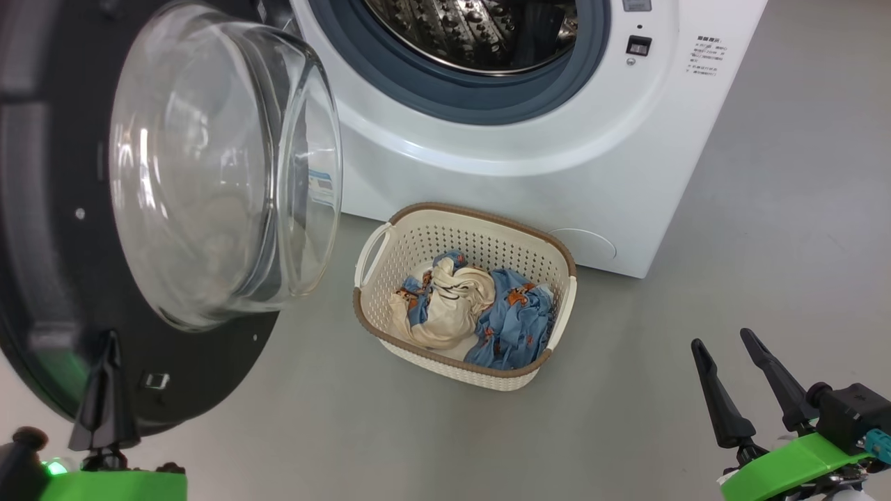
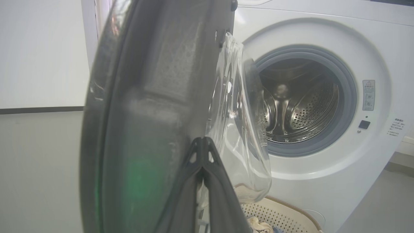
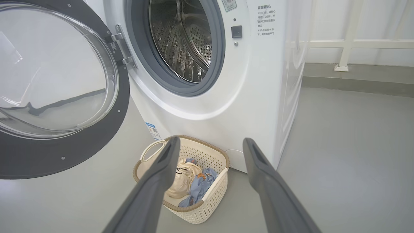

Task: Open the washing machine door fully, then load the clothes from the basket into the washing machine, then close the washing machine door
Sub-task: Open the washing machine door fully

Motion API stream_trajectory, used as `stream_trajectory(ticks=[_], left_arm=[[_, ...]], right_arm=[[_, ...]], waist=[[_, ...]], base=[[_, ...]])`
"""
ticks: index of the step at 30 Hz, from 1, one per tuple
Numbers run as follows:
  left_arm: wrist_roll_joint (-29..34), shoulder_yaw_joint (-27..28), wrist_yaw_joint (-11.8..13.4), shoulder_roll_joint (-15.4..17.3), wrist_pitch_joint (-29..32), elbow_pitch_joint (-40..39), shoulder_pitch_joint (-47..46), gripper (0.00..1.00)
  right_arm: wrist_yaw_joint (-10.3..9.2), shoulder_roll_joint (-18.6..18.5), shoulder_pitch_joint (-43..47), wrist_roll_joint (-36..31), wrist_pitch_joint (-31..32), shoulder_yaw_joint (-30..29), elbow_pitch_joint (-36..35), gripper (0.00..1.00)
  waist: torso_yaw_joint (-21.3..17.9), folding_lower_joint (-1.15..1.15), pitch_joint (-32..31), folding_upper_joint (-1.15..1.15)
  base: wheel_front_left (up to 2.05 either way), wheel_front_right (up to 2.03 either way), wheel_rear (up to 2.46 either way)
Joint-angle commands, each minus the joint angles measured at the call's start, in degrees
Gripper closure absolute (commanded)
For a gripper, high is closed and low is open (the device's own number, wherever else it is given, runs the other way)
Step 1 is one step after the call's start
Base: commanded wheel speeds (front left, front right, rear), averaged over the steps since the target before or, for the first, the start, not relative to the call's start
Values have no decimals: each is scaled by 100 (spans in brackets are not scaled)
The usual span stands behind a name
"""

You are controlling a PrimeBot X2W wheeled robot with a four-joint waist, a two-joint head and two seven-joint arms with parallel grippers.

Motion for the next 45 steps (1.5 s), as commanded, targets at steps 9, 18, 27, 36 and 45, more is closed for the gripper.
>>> stream_trajectory(ticks=[9, 18, 27, 36, 45], left_arm=[[62, 727, -23, 437, -36, 287, -585, 100], [149, 1204, -62, 660, -36, 772, -957, 100], [215, 1555, -108, 750, -36, 1148, -1273, 100], [197, 1847, -161, 973, -36, 1727, -1764, 100], [174, 2122, -185, 1339, -36, 2361, -2313, 100]], right_arm=[[32, -203, -198, -140, -70, 84, -178, 0], [32, -247, -228, -177, -70, 116, -181, 0], [32, -316, -291, -209, -70, 104, -180, 0], [32, -408, -354, -255, -70, 109, -194, 0], [32, -539, -476, -317, -70, 94, -219, 0]], waist=[[37, 0, 194, 0], [25, 0, 307, 0], [56, 0, 431, 0], [73, 0, 589, 0], [28, 0, 821, 0]], base=[[0, 0, 0], [0, 0, 0], [0, 0, 0], [0, 0, 0], [0, 0, 0]])
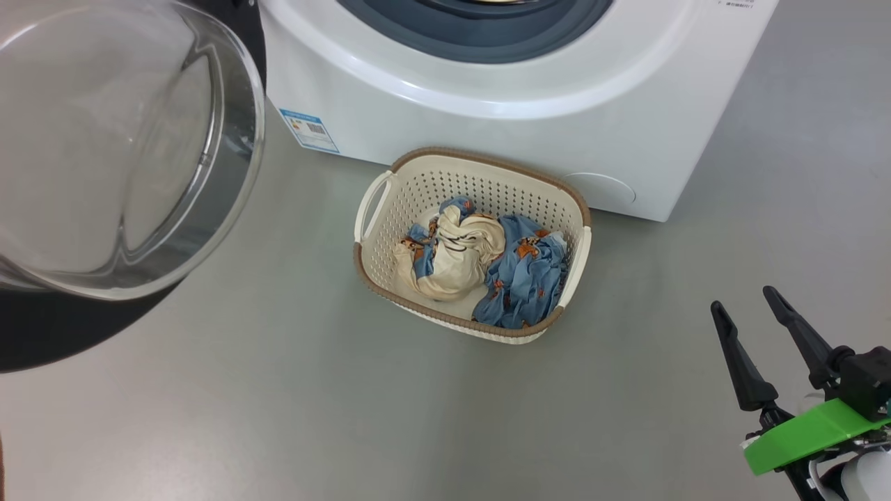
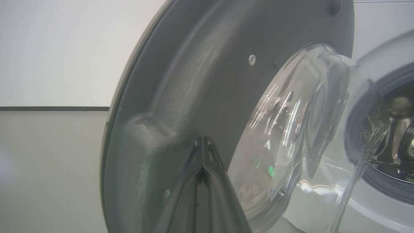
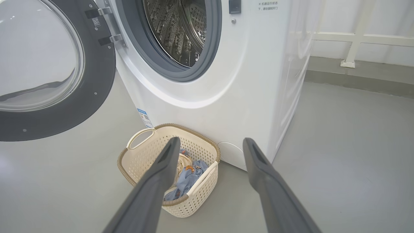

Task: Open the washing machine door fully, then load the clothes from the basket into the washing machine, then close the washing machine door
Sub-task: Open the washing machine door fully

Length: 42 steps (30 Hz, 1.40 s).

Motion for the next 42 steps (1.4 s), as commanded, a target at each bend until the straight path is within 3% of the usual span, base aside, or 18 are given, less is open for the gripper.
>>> stream_trajectory(ticks=[1, 16, 27, 42], left_arm=[[-41, 223, 16, 439, -37, -59, -172, 100], [-50, 330, 12, 945, -37, 858, -794, 100], [-113, 434, 11, 1121, -37, 1219, -1015, 100], [-142, 42, 11, 898, -37, 904, -567, 100]], right_arm=[[32, -134, -91, -60, -70, 102, -148, 0], [32, -320, -253, -123, -70, 52, -218, 0], [32, -387, -388, -125, -70, 62, -204, 0], [32, -201, -244, -117, -70, 31, -122, 0]], waist=[[-21, 0, 61, 0], [-90, 0, 378, 0], [-168, 0, 445, 0], [-64, 0, 36, 0]], base=[[0, 0, 0], [0, 0, 0], [0, 0, 0], [0, 0, 0]])
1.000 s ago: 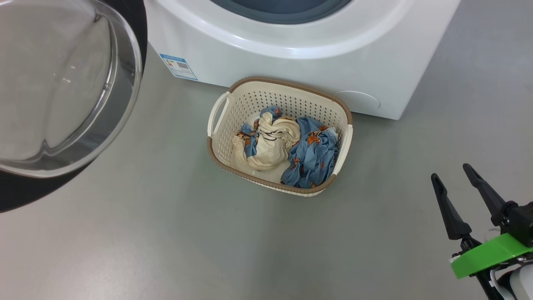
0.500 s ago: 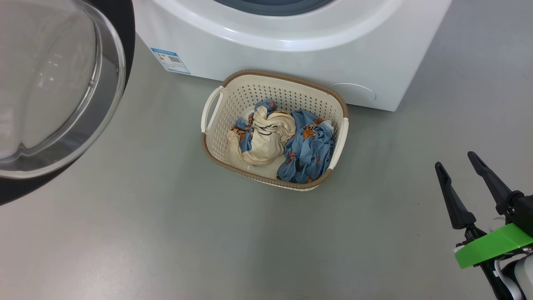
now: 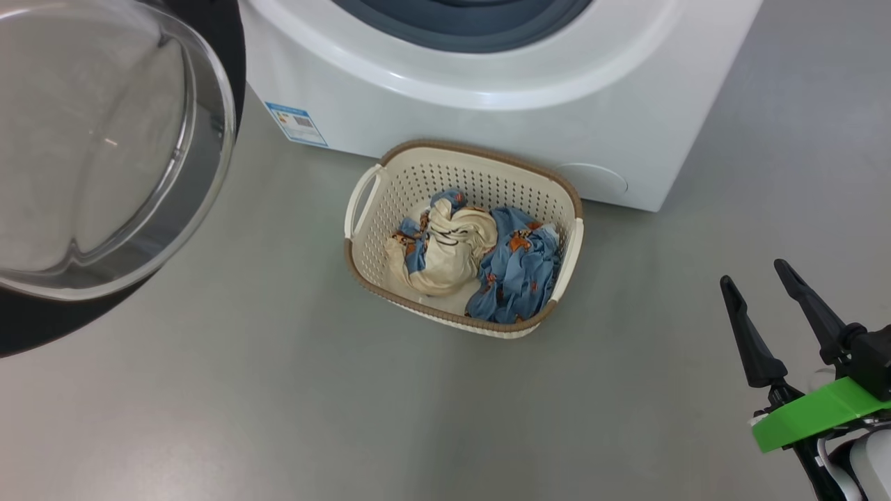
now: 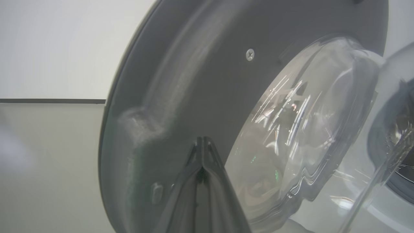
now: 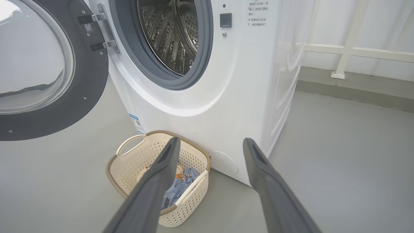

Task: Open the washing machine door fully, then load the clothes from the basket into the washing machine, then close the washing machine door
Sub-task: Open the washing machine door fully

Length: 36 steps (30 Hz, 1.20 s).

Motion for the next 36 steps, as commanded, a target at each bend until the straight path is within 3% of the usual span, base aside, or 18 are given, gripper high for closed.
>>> stream_trajectory(ticks=[1, 11, 13, 19, 22, 36], left_arm=[[-70, 55, 9, 319, -33, -217, 180, 100], [-261, -542, 9, 155, -33, -932, 812, 97], [-317, -627, 9, 119, -33, -1107, 955, 78], [-410, -777, 9, 46, -33, -1531, 1325, 42], [-387, -829, 9, -55, -33, -1777, 1556, 0], [-319, -1365, 9, -356, -33, -2598, 2336, 0]], right_arm=[[32, -54, 65, -42, -70, 78, -99, 0], [32, 71, 336, 4, -70, 81, -62, 0], [32, 85, 367, 12, -70, 80, -67, 0], [32, 123, 445, 33, -70, 75, -85, 0], [32, 154, 503, 44, -70, 37, -93, 0], [32, 295, 710, 57, -70, -126, -118, 0]], waist=[[59, 0, -149, 0], [195, 0, -616, 0], [203, 0, -665, 0], [174, 0, -799, 0], [138, 0, -881, 0], [-304, 0, -1139, 0]], base=[[0, 0, 0], [0, 0, 0], [0, 0, 0], [0, 0, 0], [0, 0, 0], [0, 0, 0]])
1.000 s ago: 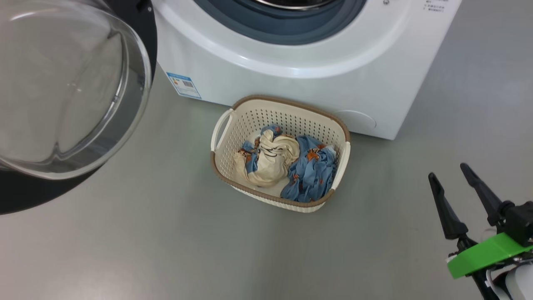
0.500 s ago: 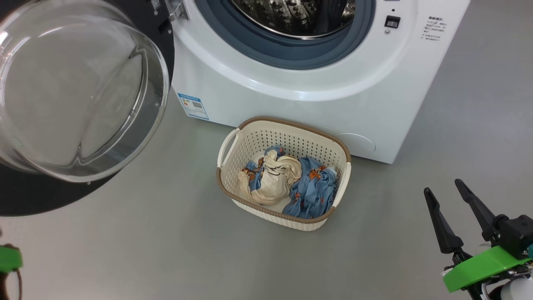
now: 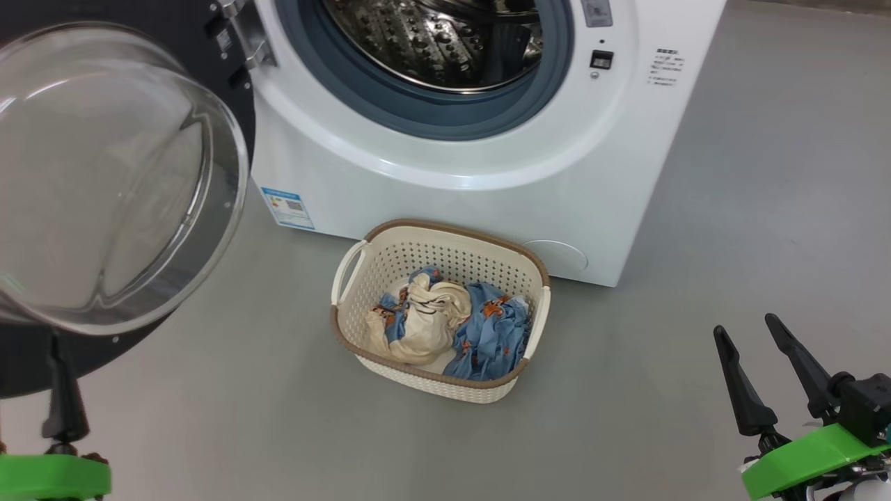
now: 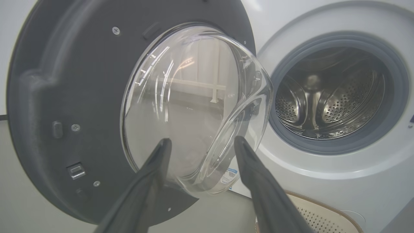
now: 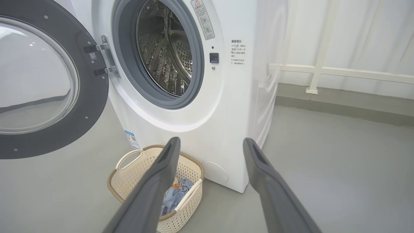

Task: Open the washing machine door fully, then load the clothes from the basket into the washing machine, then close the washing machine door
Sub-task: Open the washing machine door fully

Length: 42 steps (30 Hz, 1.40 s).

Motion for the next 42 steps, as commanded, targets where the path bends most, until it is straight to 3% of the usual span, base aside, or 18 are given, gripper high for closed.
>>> stream_trajectory(ticks=[1, 15, 28, 42], left_arm=[[-6, 140, 6, 215, -36, -179, -17, 0], [-293, -804, 6, 229, -36, -632, 385, 0], [-449, -1109, 6, 232, -36, -890, 480, 0], [-405, -1149, 6, 143, -36, -1043, 661, 0]], right_arm=[[32, -85, 79, 20, -70, 49, -137, 0], [32, -9, 137, -14, -70, -14, -177, 0], [32, 6, 153, -3, -70, -66, -201, 0], [32, 56, 164, 3, -70, -106, -211, 0]], waist=[[-117, 0, -47, 0], [-928, 0, -96, 0], [-1590, 0, -102, 0], [-1872, 0, -160, 0]], base=[[0, 0, 0], [0, 0, 0], [0, 0, 0], [0, 0, 0]])
